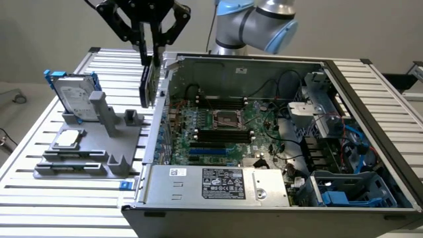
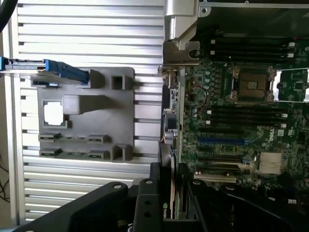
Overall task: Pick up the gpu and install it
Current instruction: 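Pick up the gpu and move the gpu toward the slot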
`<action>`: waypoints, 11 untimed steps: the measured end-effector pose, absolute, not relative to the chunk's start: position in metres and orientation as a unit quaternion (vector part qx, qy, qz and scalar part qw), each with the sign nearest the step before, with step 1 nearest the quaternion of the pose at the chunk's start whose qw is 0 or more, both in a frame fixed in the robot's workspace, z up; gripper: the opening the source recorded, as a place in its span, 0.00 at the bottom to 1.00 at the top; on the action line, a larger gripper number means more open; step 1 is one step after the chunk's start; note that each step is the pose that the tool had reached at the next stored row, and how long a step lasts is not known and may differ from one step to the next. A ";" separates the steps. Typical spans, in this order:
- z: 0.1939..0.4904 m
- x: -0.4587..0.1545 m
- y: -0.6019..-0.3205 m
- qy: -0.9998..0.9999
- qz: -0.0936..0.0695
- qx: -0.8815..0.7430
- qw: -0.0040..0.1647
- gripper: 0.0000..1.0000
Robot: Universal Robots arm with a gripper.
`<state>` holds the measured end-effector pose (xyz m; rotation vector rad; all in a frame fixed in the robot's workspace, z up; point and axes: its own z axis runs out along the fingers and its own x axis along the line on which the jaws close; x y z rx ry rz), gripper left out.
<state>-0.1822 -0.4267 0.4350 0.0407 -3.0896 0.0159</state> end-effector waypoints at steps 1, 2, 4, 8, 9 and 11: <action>0.435 -0.178 -0.427 -1.000 0.005 0.013 0.026 0.26; 0.435 -0.173 -0.427 -1.000 0.005 0.013 0.026 0.26; 0.435 -0.164 -0.427 -1.000 0.005 0.013 0.026 0.26; 0.433 -0.146 -0.427 -1.000 0.005 0.013 0.026 0.26; 0.432 -0.141 -0.427 -1.000 0.005 0.013 0.026 0.26; 0.430 -0.132 -0.427 -1.000 0.005 0.013 0.026 0.26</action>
